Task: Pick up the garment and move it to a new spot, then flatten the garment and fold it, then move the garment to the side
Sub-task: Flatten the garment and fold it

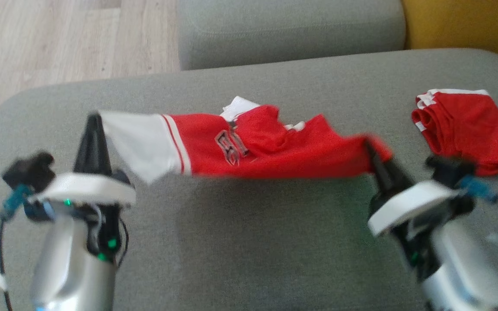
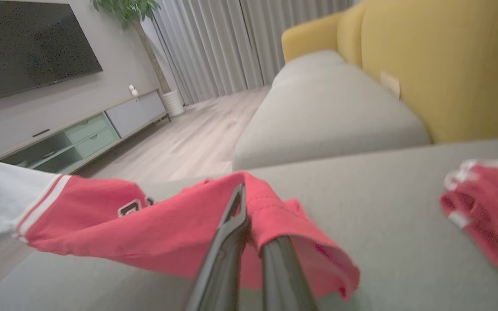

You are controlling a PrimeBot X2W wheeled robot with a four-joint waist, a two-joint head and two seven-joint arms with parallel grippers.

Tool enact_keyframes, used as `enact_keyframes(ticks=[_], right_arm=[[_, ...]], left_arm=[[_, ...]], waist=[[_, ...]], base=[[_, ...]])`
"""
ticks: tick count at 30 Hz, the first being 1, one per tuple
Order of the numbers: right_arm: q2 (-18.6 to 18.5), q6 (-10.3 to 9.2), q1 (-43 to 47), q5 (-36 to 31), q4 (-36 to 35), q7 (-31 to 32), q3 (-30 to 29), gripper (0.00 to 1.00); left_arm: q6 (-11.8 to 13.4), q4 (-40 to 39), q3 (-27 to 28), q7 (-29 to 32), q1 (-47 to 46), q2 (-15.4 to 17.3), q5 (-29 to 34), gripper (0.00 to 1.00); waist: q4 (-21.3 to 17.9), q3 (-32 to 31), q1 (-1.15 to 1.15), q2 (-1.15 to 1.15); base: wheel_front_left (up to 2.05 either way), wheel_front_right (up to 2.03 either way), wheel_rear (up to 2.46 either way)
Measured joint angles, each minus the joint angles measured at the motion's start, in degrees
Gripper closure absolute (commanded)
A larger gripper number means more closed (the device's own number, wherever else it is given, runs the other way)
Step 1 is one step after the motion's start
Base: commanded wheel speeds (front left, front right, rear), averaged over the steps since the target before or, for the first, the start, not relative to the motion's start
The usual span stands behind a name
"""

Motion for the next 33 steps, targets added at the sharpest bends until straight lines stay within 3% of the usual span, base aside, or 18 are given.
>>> enact_keyframes(ticks=[5, 12, 20, 24, 29, 33], right_arm=[[-4.5, 0.00, -6.9, -0.4, -8.3, 3.0, -1.5, 1.00], [-7.6, 0.00, -16.8, -0.3, -16.4, 7.4, -2.7, 1.00], [-6.8, 0.00, -17.2, -0.8, -23.6, 13.8, -7.3, 1.00], [-4.6, 0.00, -15.8, -1.9, -27.5, 18.0, -9.7, 1.00], [-3.3, 0.00, -16.6, -3.5, -27.1, 21.3, -10.2, 1.00], [-3.9, 0.00, -28.5, -4.2, -18.1, 21.1, -9.0, 1.00]], left_arm=[[-0.6, -4.3, 0.5, 0.8, -7.6, 0.0, -2.6, 1.00], [-0.4, -13.3, 1.5, 4.4, -16.2, 0.0, -4.6, 1.00], [2.7, -24.7, 2.0, 10.0, -16.9, 0.2, -6.0, 1.00], [4.1, -28.7, 1.8, 14.3, -16.8, 1.3, -6.0, 1.00], [4.4, -25.6, 1.6, 18.3, -18.0, 3.1, -5.9, 1.00], [2.4, -14.9, 0.1, 18.9, -30.2, 6.1, -4.4, 1.00]], waist=[[-0.2, -1.8, 0.00, 0.00], [-0.3, -3.9, 0.00, 0.00], [0.1, -4.5, 0.00, 0.00], [0.4, -3.3, 0.00, 0.00], [0.6, 0.0, 0.00, 0.00], [0.7, 6.6, 0.00, 0.00]], base=[[0.00, 0.00, 0.00], [0.00, 0.00, 0.00], [0.00, 0.00, 0.00], [0.00, 0.00, 0.00], [0.00, 0.00, 0.00], [0.00, 0.00, 0.00]])
